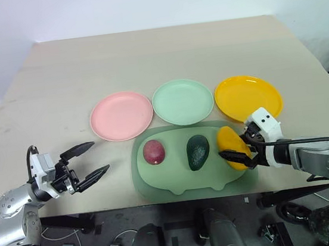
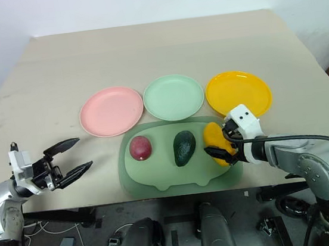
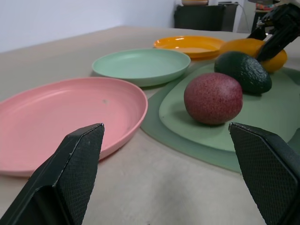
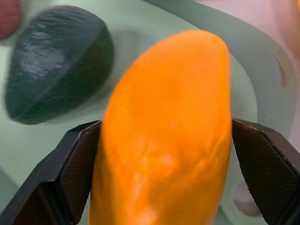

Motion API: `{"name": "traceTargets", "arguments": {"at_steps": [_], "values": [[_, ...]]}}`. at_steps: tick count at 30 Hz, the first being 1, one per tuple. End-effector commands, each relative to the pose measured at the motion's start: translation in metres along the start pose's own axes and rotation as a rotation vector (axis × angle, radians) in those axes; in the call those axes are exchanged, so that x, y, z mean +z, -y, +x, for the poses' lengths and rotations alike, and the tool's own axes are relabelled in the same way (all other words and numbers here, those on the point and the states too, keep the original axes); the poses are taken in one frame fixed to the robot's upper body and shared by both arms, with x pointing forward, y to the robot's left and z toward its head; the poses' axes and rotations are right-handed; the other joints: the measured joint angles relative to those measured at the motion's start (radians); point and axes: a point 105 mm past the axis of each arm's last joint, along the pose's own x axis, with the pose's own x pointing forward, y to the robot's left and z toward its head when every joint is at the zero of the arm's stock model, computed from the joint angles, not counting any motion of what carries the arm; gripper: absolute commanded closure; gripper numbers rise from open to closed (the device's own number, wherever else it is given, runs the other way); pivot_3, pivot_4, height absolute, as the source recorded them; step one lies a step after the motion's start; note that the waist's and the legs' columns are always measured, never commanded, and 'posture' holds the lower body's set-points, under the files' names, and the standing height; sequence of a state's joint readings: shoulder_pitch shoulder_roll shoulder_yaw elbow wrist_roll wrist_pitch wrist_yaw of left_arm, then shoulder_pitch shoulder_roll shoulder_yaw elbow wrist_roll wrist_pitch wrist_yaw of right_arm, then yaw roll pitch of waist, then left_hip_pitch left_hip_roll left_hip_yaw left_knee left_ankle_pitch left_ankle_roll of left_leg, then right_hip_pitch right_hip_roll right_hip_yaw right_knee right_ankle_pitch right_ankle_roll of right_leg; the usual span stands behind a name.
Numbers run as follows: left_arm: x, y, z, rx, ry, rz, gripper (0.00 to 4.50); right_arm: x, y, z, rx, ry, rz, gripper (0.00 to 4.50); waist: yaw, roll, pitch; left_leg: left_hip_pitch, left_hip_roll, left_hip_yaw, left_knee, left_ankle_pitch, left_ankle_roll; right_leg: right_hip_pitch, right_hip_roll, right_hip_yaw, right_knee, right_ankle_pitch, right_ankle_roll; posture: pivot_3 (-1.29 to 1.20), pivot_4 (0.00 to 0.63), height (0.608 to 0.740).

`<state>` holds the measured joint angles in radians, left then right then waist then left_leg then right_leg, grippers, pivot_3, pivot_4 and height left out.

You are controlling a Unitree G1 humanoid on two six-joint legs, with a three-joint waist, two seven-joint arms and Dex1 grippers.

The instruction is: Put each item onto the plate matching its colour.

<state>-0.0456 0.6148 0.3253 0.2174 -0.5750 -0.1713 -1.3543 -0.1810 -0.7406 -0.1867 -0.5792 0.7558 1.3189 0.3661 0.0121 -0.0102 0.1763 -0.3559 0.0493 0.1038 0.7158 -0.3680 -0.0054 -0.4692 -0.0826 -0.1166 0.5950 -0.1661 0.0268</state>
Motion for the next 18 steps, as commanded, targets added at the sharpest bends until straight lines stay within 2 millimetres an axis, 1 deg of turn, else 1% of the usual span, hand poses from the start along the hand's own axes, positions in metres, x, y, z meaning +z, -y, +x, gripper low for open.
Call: {"name": "traceTargets", "arguments": {"at_steps": [1, 2, 3, 4, 5, 9, 12, 14, 17, 18], "values": [[0.002, -0.002, 0.000, -0.004, 0.006, 0.032, 0.00, 0.002, 0.007, -0.002, -0.047, 0.007, -0.025, 0.38, 0.000, 0.000, 0.000, 0.000, 0.000, 0.000, 0.000, 0.000, 0.000, 0.000, 0.000, 0.000, 0.000, 0.000, 0.000, 0.00, 0.150, 0.733], [0.002, -0.002, 0.000, -0.003, 0.007, 0.033, 0.00, 0.003, 0.008, -0.003, -0.050, 0.006, -0.033, 0.53, 0.000, 0.000, 0.000, 0.000, 0.000, 0.000, 0.000, 0.000, 0.000, 0.000, 0.000, 0.000, 0.000, 0.000, 0.000, 0.00, 0.150, 0.733], [0.002, -0.002, 0.000, -0.002, 0.009, 0.033, 0.00, 0.005, 0.010, -0.004, -0.052, 0.016, -0.026, 0.83, -0.001, 0.000, 0.000, 0.000, 0.000, 0.000, 0.000, 0.000, 0.000, 0.000, 0.000, 0.000, 0.000, 0.000, 0.000, 0.00, 0.150, 0.733], [0.001, -0.003, 0.000, -0.001, 0.009, 0.032, 0.00, 0.010, 0.011, -0.005, -0.046, 0.035, -0.014, 1.16, -0.001, 0.000, 0.000, 0.000, 0.000, 0.000, 0.000, 0.000, 0.000, 0.000, 0.000, 0.000, 0.000, 0.000, 0.000, 0.00, 0.150, 0.733], [0.001, -0.003, -0.001, -0.001, 0.010, 0.032, 0.00, 0.018, 0.013, -0.008, -0.035, 0.065, -0.002, 1.29, -0.001, 0.000, 0.000, 0.000, 0.000, 0.000, 0.000, 0.000, 0.000, 0.000, 0.000, 0.000, 0.000, 0.000, 0.000, 0.00, 0.150, 0.733], [0.000, -0.002, -0.001, 0.000, 0.012, 0.030, 0.00, 0.053, 0.024, -0.017, -0.008, 0.186, 0.045, 1.29, -0.003, 0.000, 0.000, 0.000, 0.000, 0.000, 0.000, 0.000, 0.000, -0.001, 0.000, 0.000, 0.000, 0.000, 0.000, 0.00, 0.150, 0.733], [-0.001, -0.002, -0.001, -0.001, 0.013, 0.027, 0.00, 0.074, 0.044, -0.015, -0.058, 0.248, 0.082, 1.29, -0.003, 0.000, 0.000, 0.000, 0.000, 0.000, -0.001, 0.000, 0.000, -0.001, 0.001, 0.000, 0.000, 0.000, 0.000, 0.00, 0.150, 0.733], [-0.002, -0.002, 0.000, -0.002, 0.013, 0.026, 0.00, 0.082, 0.063, -0.008, -0.139, 0.253, 0.086, 1.29, -0.005, 0.000, 0.000, -0.001, 0.000, 0.001, -0.001, 0.000, 0.000, -0.001, 0.001, 0.000, 0.000, 0.000, 0.000, 0.00, 0.150, 0.733], [-0.001, -0.003, 0.003, -0.002, 0.017, 0.030, 0.00, 0.085, 0.091, 0.006, -0.270, 0.232, 0.089, 1.29, -0.004, 0.000, 0.000, -0.001, 0.000, 0.001, 0.000, 0.000, 0.000, -0.001, 0.000, 0.000, 0.000, 0.000, 0.000, 0.00, 0.150, 0.733], [0.000, -0.003, 0.004, -0.002, 0.019, 0.032, 0.00, 0.083, 0.098, 0.010, -0.306, 0.211, 0.076, 1.29, -0.004, 0.000, 0.000, -0.001, -0.001, 0.001, 0.000, 0.000, 0.000, -0.001, 0.000, 0.000, 0.000, 0.000, 0.000, 0.00, 0.150, 0.733]]}}
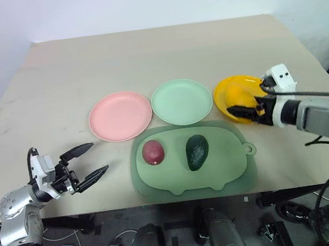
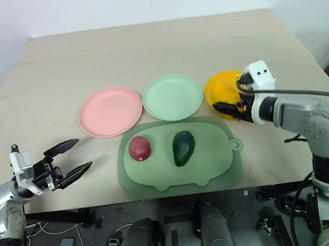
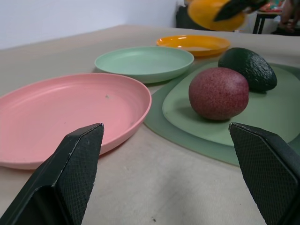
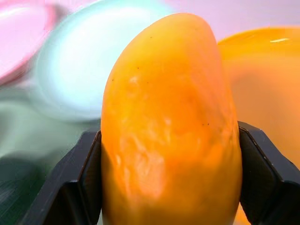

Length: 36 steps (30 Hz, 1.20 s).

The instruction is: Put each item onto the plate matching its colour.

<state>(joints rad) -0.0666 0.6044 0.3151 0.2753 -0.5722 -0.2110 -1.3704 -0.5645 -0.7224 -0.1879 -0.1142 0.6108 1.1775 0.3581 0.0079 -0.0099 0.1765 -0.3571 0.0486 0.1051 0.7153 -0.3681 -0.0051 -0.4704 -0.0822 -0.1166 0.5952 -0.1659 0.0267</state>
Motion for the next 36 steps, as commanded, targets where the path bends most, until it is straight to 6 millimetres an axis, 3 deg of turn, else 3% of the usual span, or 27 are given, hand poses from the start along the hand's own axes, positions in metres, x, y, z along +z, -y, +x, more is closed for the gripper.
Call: {"name": "traceTargets", "arguments": {"at_steps": [1, 6, 10, 13, 16, 19, 23, 25, 27, 30, 36], "values": [[0.006, -0.001, 0.004, -0.004, 0.012, 0.036, 0.00, 0.003, 0.022, 0.014, -0.123, 0.005, -0.056, 1.29, -0.001, 0.000, 0.000, 0.000, 0.000, 0.000, 0.000, 0.000, 0.000, 0.000, 0.000, 0.000, 0.000, 0.000, 0.000, 0.00, 0.150, 0.733], [0.008, 0.001, 0.006, 0.002, 0.013, 0.047, 0.00, 0.003, 0.032, 0.026, -0.156, 0.013, -0.072, 1.29, -0.007, 0.001, 0.000, -0.001, 0.000, 0.002, 0.000, 0.000, 0.000, -0.001, 0.000, 0.000, 0.000, 0.000, 0.000, 0.00, 0.150, 0.733], [0.009, 0.001, 0.006, 0.015, 0.010, 0.051, 0.00, -0.001, 0.036, 0.021, -0.150, -0.002, -0.110, 0.01, -0.016, 0.001, 0.000, -0.001, 0.001, 0.002, 0.000, 0.000, 0.000, -0.001, 0.000, 0.000, 0.000, 0.000, 0.000, 0.00, 0.150, 0.733], [0.009, 0.001, 0.005, 0.017, 0.007, 0.050, 0.00, 0.009, 0.034, 0.011, -0.096, 0.039, -0.134, 0.01, -0.019, 0.001, 0.000, -0.001, 0.001, 0.001, 0.000, 0.000, 0.000, -0.001, 0.000, 0.000, 0.000, 0.000, 0.000, 0.00, 0.150, 0.733], [0.010, 0.000, 0.003, 0.023, 0.007, 0.055, 0.00, 0.024, 0.031, -0.016, 0.028, 0.102, -0.179, 0.01, -0.017, 0.001, 0.001, -0.001, 0.001, 0.000, -0.001, 0.000, 0.000, -0.001, 0.000, 0.000, 0.000, 0.000, 0.000, 0.00, 0.150, 0.733], [0.010, -0.002, -0.001, 0.028, -0.003, 0.068, 0.00, 0.024, 0.026, -0.038, 0.144, 0.132, -0.261, 0.01, -0.017, 0.001, 0.001, -0.001, 0.001, 0.000, -0.001, 0.000, 0.001, -0.001, 0.000, 0.000, 0.000, 0.000, 0.000, 0.00, 0.150, 0.733], [0.012, -0.003, -0.005, 0.032, -0.011, 0.073, 0.00, 0.017, 0.016, -0.069, 0.331, 0.240, -0.380, 0.01, -0.018, 0.001, 0.000, 0.000, 0.001, 0.000, -0.001, -0.001, 0.001, 0.000, 0.000, 0.000, -0.001, 0.000, 0.001, 0.00, 0.150, 0.733], [0.013, -0.004, -0.007, 0.033, -0.016, 0.075, 0.00, 0.001, 0.015, -0.083, 0.383, 0.261, -0.518, 0.01, -0.018, 0.001, 0.001, 0.000, 0.001, 0.000, -0.001, -0.001, 0.001, 0.000, 0.000, 0.000, -0.001, 0.000, 0.001, 0.00, 0.150, 0.733], [0.015, -0.005, -0.010, 0.035, -0.020, 0.078, 0.00, -0.015, 0.019, -0.096, 0.436, 0.273, -0.534, 0.01, -0.017, 0.001, 0.001, 0.001, 0.001, 0.000, -0.001, -0.001, 0.001, 0.000, 0.000, 0.000, -0.001, 0.000, 0.001, 0.00, 0.150, 0.733], [0.015, -0.006, -0.014, 0.041, -0.030, 0.082, 0.00, -0.026, 0.024, -0.100, 0.464, 0.281, -0.527, 0.01, -0.019, 0.001, 0.001, 0.002, 0.001, 0.001, 0.000, -0.001, 0.001, 0.001, 0.000, 0.001, -0.001, 0.000, 0.001, 0.00, 0.150, 0.733], [0.013, -0.008, -0.017, 0.046, -0.040, 0.079, 0.00, -0.034, 0.026, -0.089, 0.492, 0.205, -0.611, 0.01, -0.020, 0.001, 0.001, 0.003, 0.001, 0.001, 0.000, -0.001, 0.001, 0.001, 0.000, 0.001, 0.000, 0.000, 0.001, 0.00, 0.150, 0.733]]}}
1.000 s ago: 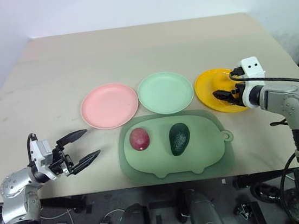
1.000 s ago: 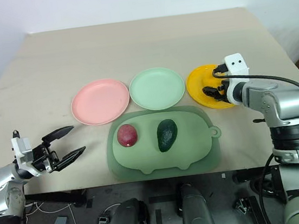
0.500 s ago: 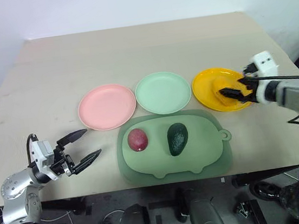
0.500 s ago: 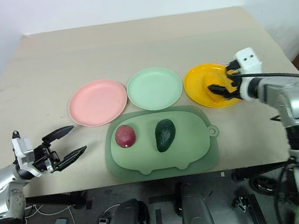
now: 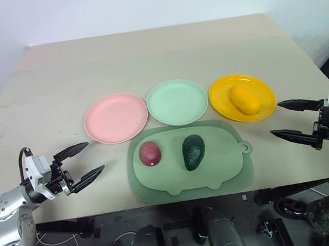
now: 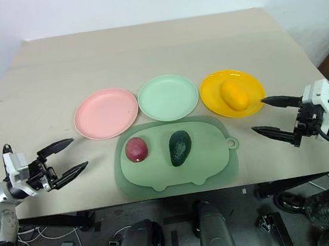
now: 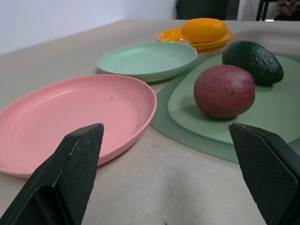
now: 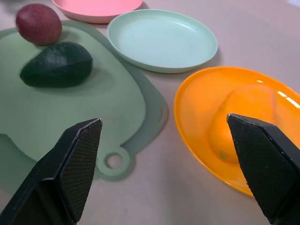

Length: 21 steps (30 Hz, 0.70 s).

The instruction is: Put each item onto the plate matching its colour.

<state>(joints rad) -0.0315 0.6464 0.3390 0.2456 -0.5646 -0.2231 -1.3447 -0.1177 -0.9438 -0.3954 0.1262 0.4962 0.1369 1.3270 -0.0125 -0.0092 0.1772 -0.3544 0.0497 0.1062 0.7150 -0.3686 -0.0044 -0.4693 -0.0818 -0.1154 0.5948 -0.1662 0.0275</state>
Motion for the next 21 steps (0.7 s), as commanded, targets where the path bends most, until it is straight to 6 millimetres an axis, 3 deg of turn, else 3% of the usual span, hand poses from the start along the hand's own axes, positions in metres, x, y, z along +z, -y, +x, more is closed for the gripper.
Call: {"name": "traceTargets", "arguments": {"at_steps": [1, 4, 10, 21], "values": [[0.007, -0.006, -0.007, 0.017, 0.006, 0.033, 0.00, 0.006, 0.000, 0.008, 0.079, -0.048, -0.106, 0.01, 0.000, 0.000, 0.000, 0.000, 0.000, 0.000, 0.000, 0.000, 0.000, 0.000, 0.000, 0.000, 0.000, 0.000, 0.000, 0.00, 0.150, 0.733], [0.006, -0.007, -0.007, 0.015, 0.004, 0.034, 0.00, 0.012, -0.004, 0.023, 0.173, -0.084, -0.171, 0.01, 0.000, 0.000, 0.000, 0.000, 0.000, 0.000, 0.000, 0.000, 0.000, 0.000, 0.000, 0.000, 0.000, 0.000, 0.000, 0.00, 0.150, 0.733], [0.001, -0.004, -0.007, 0.002, 0.006, 0.030, 0.00, 0.044, -0.016, 0.074, 0.431, -0.068, -0.371, 0.01, -0.001, 0.001, 0.001, -0.001, 0.000, 0.000, 0.000, 0.000, 0.000, -0.002, 0.000, 0.000, 0.001, 0.000, -0.001, 0.00, 0.150, 0.733], [0.003, 0.004, -0.006, 0.013, 0.021, 0.032, 0.00, 0.061, -0.052, 0.140, 0.783, -0.019, -0.584, 0.01, -0.001, 0.002, 0.001, -0.001, -0.001, 0.002, 0.001, 0.000, 0.000, -0.002, -0.001, -0.001, 0.001, 0.001, -0.001, 0.00, 0.150, 0.733]]}}
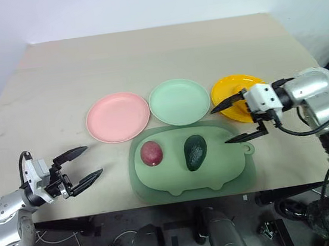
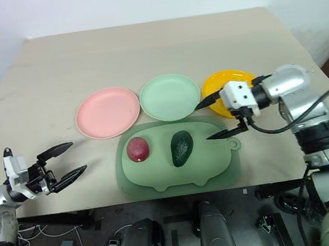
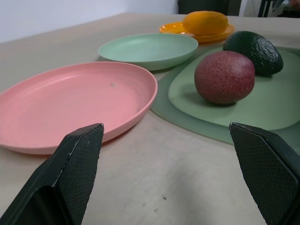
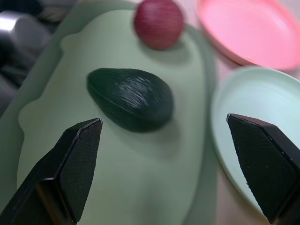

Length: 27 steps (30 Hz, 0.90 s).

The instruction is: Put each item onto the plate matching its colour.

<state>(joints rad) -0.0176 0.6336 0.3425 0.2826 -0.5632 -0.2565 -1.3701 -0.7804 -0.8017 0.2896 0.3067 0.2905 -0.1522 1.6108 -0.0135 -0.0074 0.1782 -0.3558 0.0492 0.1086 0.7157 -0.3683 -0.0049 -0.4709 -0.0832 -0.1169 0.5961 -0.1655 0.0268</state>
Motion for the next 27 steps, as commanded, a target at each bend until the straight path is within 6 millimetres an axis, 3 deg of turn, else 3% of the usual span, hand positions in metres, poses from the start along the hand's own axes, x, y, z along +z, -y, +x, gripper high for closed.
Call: {"name": "traceTargets", "arguments": {"at_steps": [1, 10, 16, 23, 27], "values": [[0.012, 0.000, 0.000, 0.015, 0.025, 0.046, 0.00, 0.012, 0.006, 0.015, 0.075, 0.021, -0.098, 0.01, -0.001, 0.000, 0.000, 0.000, 0.000, 0.000, 0.000, 0.000, 0.000, 0.000, 0.000, 0.000, 0.000, 0.000, 0.000, 0.00, 0.150, 0.733], [0.017, 0.012, 0.000, 0.052, 0.031, 0.042, 0.00, 0.006, 0.005, 0.060, 0.238, 0.030, -0.171, 0.01, 0.001, 0.000, 0.000, 0.000, 0.000, 0.001, 0.000, 0.000, -0.001, 0.000, 0.000, 0.000, 0.001, 0.000, 0.000, 0.00, 0.150, 0.733], [0.019, 0.015, -0.001, 0.070, 0.031, 0.043, 0.00, -0.004, -0.002, 0.074, 0.300, 0.020, -0.177, 0.01, 0.001, 0.001, 0.000, 0.000, 0.000, 0.001, 0.000, 0.003, -0.006, 0.000, 0.000, 0.000, 0.001, 0.000, 0.000, 0.00, 0.150, 0.733], [0.018, 0.016, -0.003, 0.083, 0.026, 0.042, 0.00, -0.010, 0.003, 0.078, 0.279, 0.017, -0.146, 0.01, 0.000, 0.001, 0.001, 0.000, 0.000, 0.001, 0.000, 0.003, -0.006, 0.000, 0.000, 0.000, 0.001, 0.000, 0.000, 0.00, 0.150, 0.733], [0.016, 0.014, -0.004, 0.086, 0.025, 0.041, 0.00, -0.010, 0.004, 0.078, 0.265, 0.027, -0.142, 0.87, 0.001, 0.001, 0.001, 0.000, 0.000, 0.001, 0.000, 0.003, -0.006, 0.000, 0.000, -0.001, 0.001, 0.000, 0.000, 0.00, 0.150, 0.733]]}}
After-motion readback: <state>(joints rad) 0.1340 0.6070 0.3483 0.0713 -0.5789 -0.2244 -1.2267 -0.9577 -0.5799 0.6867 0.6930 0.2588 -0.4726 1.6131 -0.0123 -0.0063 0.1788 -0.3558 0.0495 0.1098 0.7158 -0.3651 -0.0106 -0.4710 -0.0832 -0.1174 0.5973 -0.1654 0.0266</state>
